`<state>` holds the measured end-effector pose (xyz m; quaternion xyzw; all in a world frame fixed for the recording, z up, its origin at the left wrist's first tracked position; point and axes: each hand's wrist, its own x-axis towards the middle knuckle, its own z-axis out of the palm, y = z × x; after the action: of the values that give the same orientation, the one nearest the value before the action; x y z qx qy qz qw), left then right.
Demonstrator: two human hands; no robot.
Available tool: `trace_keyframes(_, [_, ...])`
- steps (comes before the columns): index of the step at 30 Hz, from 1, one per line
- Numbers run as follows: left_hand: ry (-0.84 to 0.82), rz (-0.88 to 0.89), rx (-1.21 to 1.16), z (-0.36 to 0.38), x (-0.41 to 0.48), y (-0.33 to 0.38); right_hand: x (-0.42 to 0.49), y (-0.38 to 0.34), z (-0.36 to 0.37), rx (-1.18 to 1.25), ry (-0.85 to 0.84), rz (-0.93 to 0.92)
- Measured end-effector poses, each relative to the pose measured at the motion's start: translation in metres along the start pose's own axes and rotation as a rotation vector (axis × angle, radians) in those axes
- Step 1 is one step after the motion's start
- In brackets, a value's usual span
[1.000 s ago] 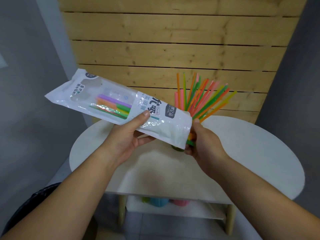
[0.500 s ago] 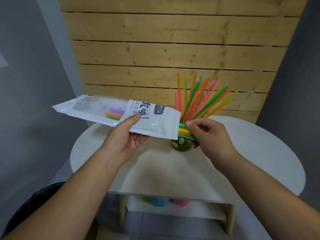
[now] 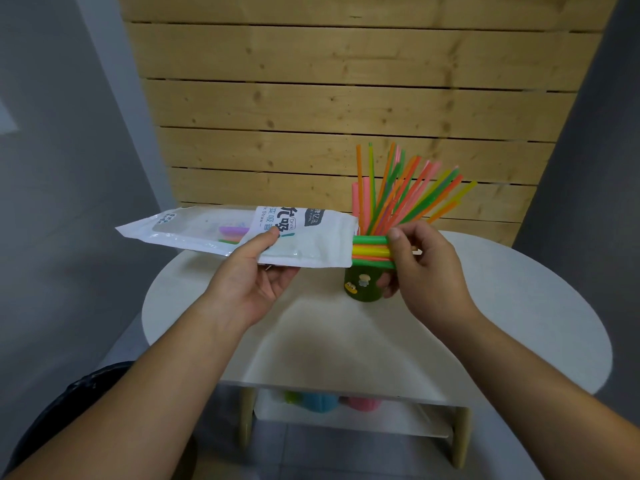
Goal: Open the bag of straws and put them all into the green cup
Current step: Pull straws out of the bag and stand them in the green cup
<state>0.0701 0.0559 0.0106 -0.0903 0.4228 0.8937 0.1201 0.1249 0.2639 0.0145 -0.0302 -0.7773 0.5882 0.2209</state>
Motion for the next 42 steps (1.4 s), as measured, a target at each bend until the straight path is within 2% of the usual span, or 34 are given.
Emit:
trace_keyframes(6, [0.009,0.005,0.007,-0.002,0.001,0.0,0.005,0.004,-0.003,-0.154,-0.024,-0.017])
trace_keyframes(11, [0.01,-0.002,-0.003,-0.002,0.002,0.0,0.009,0.002,-0.005,0.08,0.041,0.115])
trace_keyframes(15, [0.027,-0.004,-0.013,-0.004,0.003,0.002,0.013,0.002,-0.012,0.192,0.032,0.187])
trace_keyframes(23, [0.026,-0.018,-0.038,-0.003,0.003,0.001,0.013,0.001,-0.016,0.014,0.001,0.06])
trace_keyframes(29, [0.024,-0.037,-0.042,-0.004,0.002,0.001,0.015,-0.001,-0.02,0.013,-0.02,0.065])
trace_keyframes(33, [0.053,-0.032,-0.046,-0.005,0.004,0.005,0.017,0.002,-0.027,0.143,0.004,0.121])
trace_keyframes(42, [0.056,-0.031,-0.001,-0.003,0.003,0.002,0.022,0.006,-0.019,0.834,-0.113,0.442])
